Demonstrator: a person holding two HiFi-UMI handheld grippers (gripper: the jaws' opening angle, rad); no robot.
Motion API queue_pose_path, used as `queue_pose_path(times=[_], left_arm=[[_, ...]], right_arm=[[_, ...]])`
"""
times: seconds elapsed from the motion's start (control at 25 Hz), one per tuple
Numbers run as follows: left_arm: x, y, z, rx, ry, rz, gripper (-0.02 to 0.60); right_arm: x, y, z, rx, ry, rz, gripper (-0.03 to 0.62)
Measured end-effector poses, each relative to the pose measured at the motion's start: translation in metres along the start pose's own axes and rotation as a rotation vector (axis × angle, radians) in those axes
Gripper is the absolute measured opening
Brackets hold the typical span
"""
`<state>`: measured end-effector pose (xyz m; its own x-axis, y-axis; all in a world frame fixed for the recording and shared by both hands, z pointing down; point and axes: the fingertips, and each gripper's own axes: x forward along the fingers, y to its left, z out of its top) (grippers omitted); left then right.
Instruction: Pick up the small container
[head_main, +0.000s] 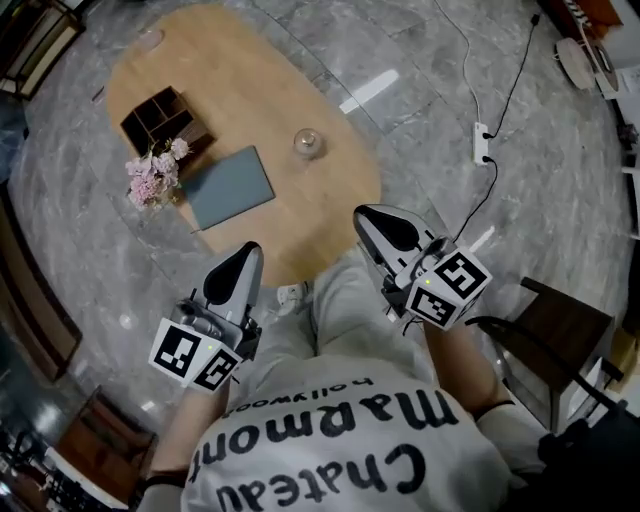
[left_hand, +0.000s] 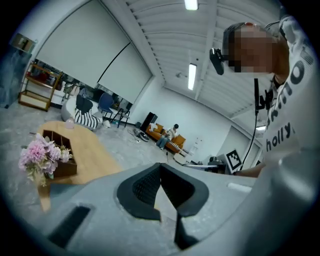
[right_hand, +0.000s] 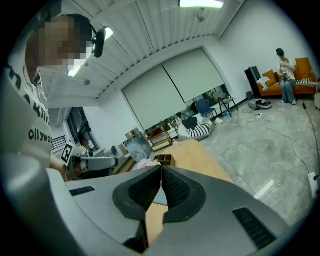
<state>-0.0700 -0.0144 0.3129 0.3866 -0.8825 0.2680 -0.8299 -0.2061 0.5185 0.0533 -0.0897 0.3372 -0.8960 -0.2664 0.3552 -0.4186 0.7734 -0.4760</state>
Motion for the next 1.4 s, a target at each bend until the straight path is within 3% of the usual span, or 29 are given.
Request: queue_pose_path(times=[0.32,0.52,0.72,0.76,0.88,1.04,1.24,1.4], left_arm=[[0.090,0.059,-0.042,-0.082,0.010,0.141,0.014],[0.130,0.083,-0.074,-0.161,0.002,0.180,0.015],[0.154,0.101,-0.119,-0.191,0.078,0.206,0.014],[0.157,0.105,-0.127,-0.195,0.093,0.209,0.014],[0.167,0.116,-0.142,-0.201,0.113,0.223,0.015],[0.183,0.125,-0.147,-0.198,0.104,0.222,0.015],[0.191,0.140,-0.158,-0.169,0.136,0.238,0.014],[0.189,0.149,-0.169,-0.178,0.149,0.271,0.014]], right_arm=[[0.094,-0.125,-0.030,0.015,0.166,0.079,0.014],[0.130,-0.156,-0.072,-0.055,0.270,0.189,0.014],[0.157,-0.172,-0.120,-0.159,0.366,0.268,0.022],[0.162,-0.177,-0.128,-0.170,0.376,0.266,0.040],[0.176,-0.190,-0.148,-0.190,0.403,0.249,0.175],[0.189,-0.207,-0.167,-0.236,0.434,0.216,0.261],[0.213,-0.218,-0.167,-0.315,0.375,0.161,0.306],[0.232,-0.212,-0.169,-0.403,0.388,0.183,0.321]])
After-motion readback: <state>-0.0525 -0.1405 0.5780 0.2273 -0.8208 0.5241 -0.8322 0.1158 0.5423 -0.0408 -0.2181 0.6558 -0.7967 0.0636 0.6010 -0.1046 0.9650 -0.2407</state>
